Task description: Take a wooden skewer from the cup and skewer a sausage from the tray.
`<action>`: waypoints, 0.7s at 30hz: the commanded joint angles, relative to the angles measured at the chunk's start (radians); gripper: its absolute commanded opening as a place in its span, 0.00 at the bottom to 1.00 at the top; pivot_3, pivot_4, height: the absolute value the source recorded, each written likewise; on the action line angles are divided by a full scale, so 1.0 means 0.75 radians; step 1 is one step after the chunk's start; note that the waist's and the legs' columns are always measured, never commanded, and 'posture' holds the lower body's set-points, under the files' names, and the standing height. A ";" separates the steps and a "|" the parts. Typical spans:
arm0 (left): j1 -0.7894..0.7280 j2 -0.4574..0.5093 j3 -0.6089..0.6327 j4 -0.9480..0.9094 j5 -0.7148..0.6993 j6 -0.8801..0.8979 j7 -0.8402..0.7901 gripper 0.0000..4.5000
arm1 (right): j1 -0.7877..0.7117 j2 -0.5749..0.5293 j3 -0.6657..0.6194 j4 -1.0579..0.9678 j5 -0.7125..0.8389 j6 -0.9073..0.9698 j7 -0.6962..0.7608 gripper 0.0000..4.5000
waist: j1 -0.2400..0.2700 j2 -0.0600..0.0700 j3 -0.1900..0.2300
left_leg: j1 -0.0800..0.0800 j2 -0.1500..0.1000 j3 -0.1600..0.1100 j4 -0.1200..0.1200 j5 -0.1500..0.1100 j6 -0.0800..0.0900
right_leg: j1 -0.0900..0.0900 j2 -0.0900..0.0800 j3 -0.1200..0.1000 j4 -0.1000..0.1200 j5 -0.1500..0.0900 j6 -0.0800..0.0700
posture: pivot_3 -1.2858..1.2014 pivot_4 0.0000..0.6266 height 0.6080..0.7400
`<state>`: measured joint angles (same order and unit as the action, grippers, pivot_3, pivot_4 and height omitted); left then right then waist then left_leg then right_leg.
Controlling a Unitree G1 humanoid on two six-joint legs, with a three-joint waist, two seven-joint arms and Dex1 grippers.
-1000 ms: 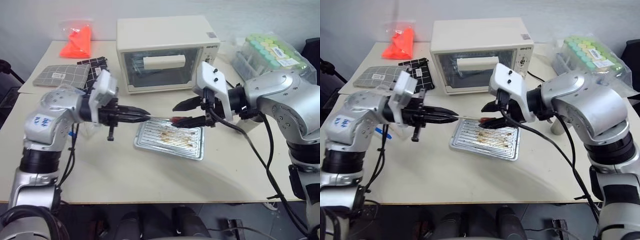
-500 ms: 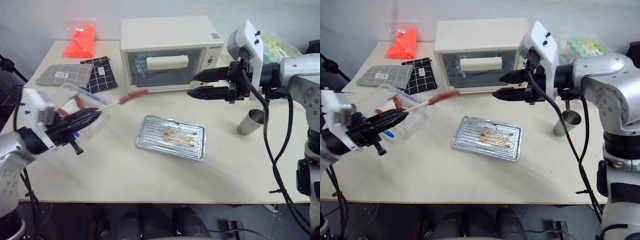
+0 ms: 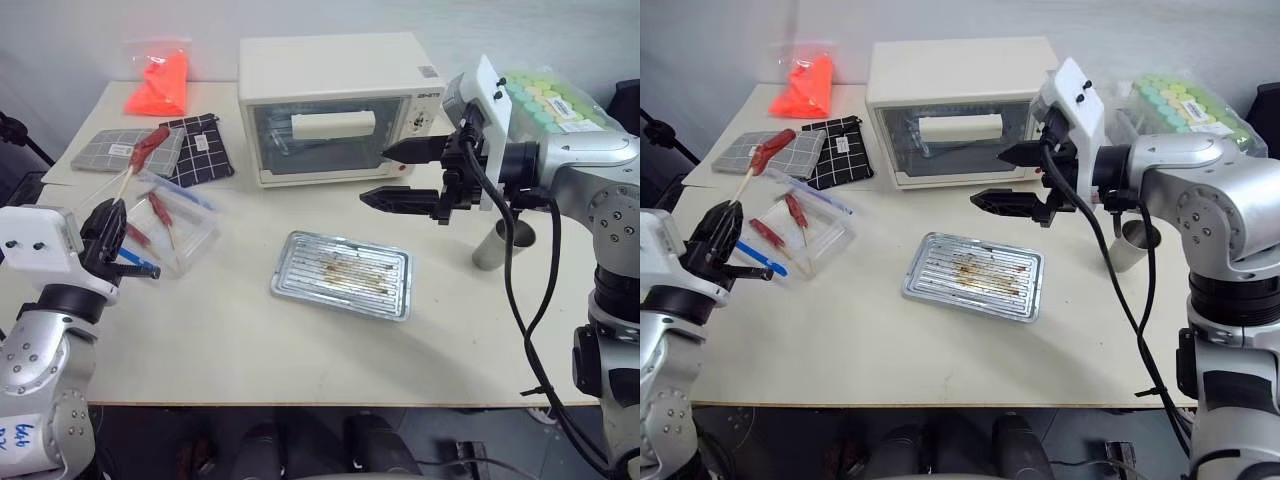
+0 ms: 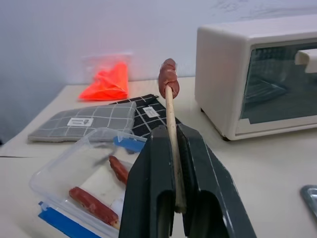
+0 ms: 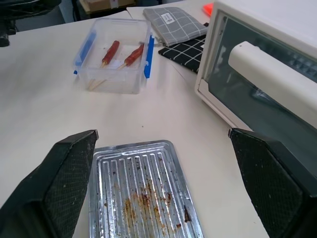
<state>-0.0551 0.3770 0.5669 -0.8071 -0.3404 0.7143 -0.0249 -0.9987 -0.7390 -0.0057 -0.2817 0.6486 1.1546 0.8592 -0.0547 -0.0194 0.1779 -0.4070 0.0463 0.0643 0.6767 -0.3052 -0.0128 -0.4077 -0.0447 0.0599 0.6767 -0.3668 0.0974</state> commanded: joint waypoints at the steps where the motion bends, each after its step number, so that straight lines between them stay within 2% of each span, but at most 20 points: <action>1: -0.014 -0.068 -0.049 0.035 0.126 -0.029 0.148 0.00 | -0.017 -0.036 -0.028 -0.041 0.017 -0.025 0.005 0.98 | 0.001 0.000 0.000 | 0.000 0.000 0.000 0.000 0.000 0.000 | 0.000 0.000 0.000 0.000 0.000 0.000 | 0.52 0.24 1.00; 7: -0.092 -0.201 -0.182 0.172 0.226 -0.037 0.273 0.00 | -0.044 -0.062 -0.075 -0.068 0.089 0.033 0.016 0.98 | 0.007 0.000 0.000 | 0.000 0.000 0.000 0.000 0.000 0.001 | 0.000 0.000 0.000 -0.002 0.000 0.000 | 0.52 0.24 1.00; 12: -0.263 -0.195 -0.199 0.412 0.231 0.008 0.285 0.00 | -0.054 -0.056 -0.127 -0.109 0.191 0.098 -0.019 0.99 | 0.026 -0.001 0.000 | 0.000 0.000 0.000 0.002 0.000 0.001 | 0.000 0.000 -0.001 -0.001 0.000 0.000 | 0.52 0.24 1.00; 13: -0.279 -0.187 -0.195 0.440 0.231 0.005 0.280 0.12 | -0.048 -0.054 -0.133 -0.115 0.202 0.103 -0.029 1.00 | 0.025 -0.001 0.000 | 0.000 0.000 0.001 0.002 -0.001 0.001 | 0.000 0.000 0.000 -0.001 0.000 0.000 | 0.52 0.24 1.00; 14: -0.288 -0.182 -0.192 0.457 0.232 0.001 0.275 0.14 | -0.045 -0.053 -0.137 -0.119 0.210 0.108 -0.038 1.00 | 0.025 -0.001 0.000 | 0.000 0.000 0.002 0.001 -0.002 0.001 | 0.000 0.000 0.000 -0.001 0.000 0.000 | 0.52 0.24 1.00; 21: -0.323 -0.123 -0.111 0.429 0.156 0.030 0.211 0.49 | 0.009 -0.065 -0.151 -0.137 0.226 0.092 -0.081 1.00 | 0.033 -0.001 0.000 | -0.001 0.000 0.001 0.001 -0.002 0.000 | 0.000 0.000 0.000 -0.002 0.000 0.000 | 0.52 0.24 1.00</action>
<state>-0.2971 0.2589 0.4448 -0.4187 -0.1981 0.7257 0.1565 -0.9936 -0.7714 -0.0851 -0.3538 0.8041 1.2424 0.8084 -0.0296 -0.0201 0.1778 -0.4076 0.0466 0.0653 0.6774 -0.3065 -0.0132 -0.4080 -0.0449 0.0597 0.6751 -0.3666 0.0975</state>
